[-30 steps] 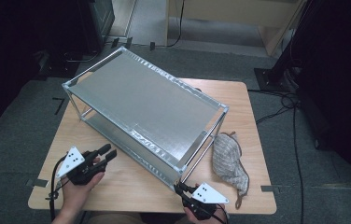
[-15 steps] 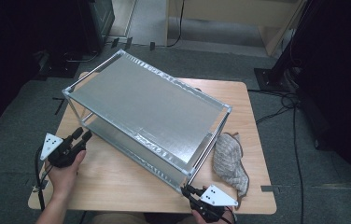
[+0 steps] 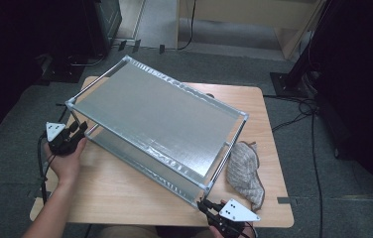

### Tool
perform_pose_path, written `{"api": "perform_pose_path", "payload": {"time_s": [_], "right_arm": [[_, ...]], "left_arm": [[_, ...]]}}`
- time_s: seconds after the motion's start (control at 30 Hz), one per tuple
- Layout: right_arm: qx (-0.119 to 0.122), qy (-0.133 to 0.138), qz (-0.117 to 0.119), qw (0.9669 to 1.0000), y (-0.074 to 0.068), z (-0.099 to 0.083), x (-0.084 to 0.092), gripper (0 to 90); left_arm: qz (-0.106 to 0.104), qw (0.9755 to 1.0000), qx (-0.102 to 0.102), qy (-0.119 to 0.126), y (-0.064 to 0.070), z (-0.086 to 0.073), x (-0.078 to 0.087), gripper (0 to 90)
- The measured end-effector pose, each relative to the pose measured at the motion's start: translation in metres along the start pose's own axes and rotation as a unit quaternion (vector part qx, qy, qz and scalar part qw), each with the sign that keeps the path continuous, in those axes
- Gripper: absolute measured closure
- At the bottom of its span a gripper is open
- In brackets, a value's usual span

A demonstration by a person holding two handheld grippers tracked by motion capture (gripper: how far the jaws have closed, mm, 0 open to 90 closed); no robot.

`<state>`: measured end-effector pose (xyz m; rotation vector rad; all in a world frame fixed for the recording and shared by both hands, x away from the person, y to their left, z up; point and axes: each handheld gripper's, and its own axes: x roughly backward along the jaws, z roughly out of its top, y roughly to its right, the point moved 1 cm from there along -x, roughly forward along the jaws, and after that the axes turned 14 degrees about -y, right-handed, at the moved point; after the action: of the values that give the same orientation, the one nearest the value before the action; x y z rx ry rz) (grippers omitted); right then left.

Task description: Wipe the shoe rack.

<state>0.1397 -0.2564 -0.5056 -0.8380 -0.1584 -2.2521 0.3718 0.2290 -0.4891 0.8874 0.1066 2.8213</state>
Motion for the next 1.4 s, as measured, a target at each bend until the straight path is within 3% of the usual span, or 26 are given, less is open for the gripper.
{"api": "perform_pose_path", "payload": {"time_s": [0.03,0.1,0.2,0.27,0.5,0.57,0.63,0.73,0.87,0.97,1.1,1.27,1.33,1.4], "right_arm": [[0.001,0.0,0.001,1.0,0.0,0.0,0.0,80.7],[0.002,0.0,0.001,1.0,0.0,0.0,0.0,80.7],[0.005,-0.004,-0.001,1.0,0.0,0.001,-0.001,80.7],[0.001,-0.005,-0.001,1.0,0.001,0.001,-0.001,80.6],[-0.023,-0.011,-0.025,0.9994,0.004,0.006,-0.005,80.5],[-0.024,-0.008,-0.054,0.9982,0.005,0.008,-0.008,81.6],[-0.027,-0.009,-0.099,0.9946,0.005,0.011,-0.011,82.1],[-0.048,-0.003,-0.13,0.9904,0.011,0.016,-0.017,82.1],[-0.074,-0.001,-0.152,0.9856,0.023,0.023,-0.024,82.0],[-0.09,-0.003,-0.17,0.9812,0.034,0.029,-0.027,81.9],[-0.108,-0.006,-0.193,0.9752,0.048,0.037,-0.033,81.8],[-0.138,-0.005,-0.222,0.9652,0.064,0.048,-0.043,81.6],[-0.146,-0.006,-0.227,0.9628,0.07,0.051,-0.045,81.2],[-0.167,-0.004,-0.218,0.9616,0.077,0.056,-0.048,80.2]], "left_arm": [[0.002,1.0,-0.003,-0.001,-0.003,0.002,-0.002,71.0],[-0.017,0.9998,-0.007,-0.006,-0.007,0.005,-0.004,75.3],[-0.001,0.9989,-0.045,-0.009,-0.006,0.005,-0.003,79.7],[-0.01,0.9991,-0.039,-0.01,-0.009,0.004,-0.001,79.7],[-0.011,0.9993,-0.036,-0.007,-0.02,-0.007,0.015,79.9],[-0.016,0.9993,-0.034,-0.005,-0.022,-0.01,0.019,79.7],[-0.017,0.9992,-0.036,-0.005,-0.024,-0.013,0.024,79.8],[-0.02,0.9992,-0.035,-0.004,-0.028,-0.019,0.032,79.7],[-0.024,0.9992,-0.031,-0.002,-0.028,-0.029,0.045,79.5],[-0.044,0.9986,-0.028,-0.008,-0.029,-0.035,0.055,79.0],[-0.05,0.9982,-0.031,-0.015,-0.027,-0.044,0.07,78.9],[-0.052,0.998,-0.027,-0.021,-0.02,-0.055,0.086,78.7],[-0.052,0.9981,-0.028,-0.021,-0.018,-0.06,0.092,78.6],[-0.058,0.9979,-0.024,-0.018,-0.018,-0.065,0.098,78.3]]}}
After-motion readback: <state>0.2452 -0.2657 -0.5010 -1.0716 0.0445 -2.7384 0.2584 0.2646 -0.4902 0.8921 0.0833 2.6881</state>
